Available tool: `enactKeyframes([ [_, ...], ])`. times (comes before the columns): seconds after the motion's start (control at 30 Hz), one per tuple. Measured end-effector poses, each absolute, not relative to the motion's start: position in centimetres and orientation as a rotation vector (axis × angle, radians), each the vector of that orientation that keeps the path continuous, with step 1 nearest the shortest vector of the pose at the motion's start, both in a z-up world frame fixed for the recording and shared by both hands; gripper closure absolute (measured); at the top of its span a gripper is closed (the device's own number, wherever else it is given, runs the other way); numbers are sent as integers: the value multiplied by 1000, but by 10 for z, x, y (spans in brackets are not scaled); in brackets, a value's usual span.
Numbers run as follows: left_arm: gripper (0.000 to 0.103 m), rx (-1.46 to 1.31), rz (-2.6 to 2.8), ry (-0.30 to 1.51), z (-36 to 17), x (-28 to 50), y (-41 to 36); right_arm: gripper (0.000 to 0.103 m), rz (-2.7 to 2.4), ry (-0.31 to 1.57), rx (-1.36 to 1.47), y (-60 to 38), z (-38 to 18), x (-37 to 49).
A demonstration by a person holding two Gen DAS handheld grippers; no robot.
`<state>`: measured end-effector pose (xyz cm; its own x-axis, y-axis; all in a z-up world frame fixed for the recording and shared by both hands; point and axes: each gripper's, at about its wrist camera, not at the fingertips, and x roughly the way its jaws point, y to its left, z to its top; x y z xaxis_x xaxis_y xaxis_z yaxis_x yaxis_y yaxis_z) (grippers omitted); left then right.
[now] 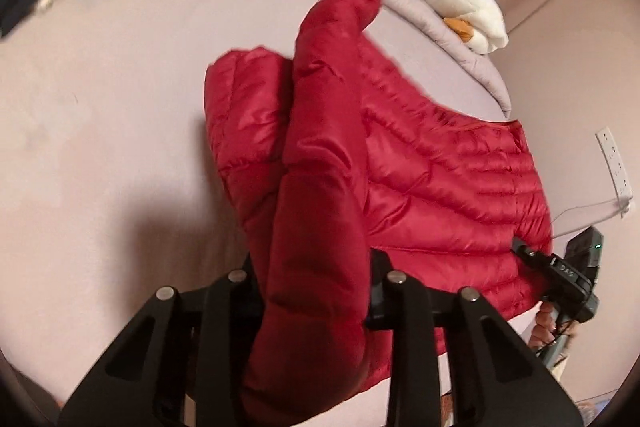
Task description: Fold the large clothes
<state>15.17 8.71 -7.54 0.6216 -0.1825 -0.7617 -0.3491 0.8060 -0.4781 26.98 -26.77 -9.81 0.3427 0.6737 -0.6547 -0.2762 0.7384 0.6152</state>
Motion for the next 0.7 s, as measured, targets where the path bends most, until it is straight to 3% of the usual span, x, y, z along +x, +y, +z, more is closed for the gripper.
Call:
enactKeyframes([
  [0.27, 74, -602, 11, 789, -24, 123, 63, 77, 626, 878, 327, -276, -32, 222],
  [0.7, 74, -539, -16, 721, 4, 127, 52, 76, 596, 773, 278, -290, -10, 204],
])
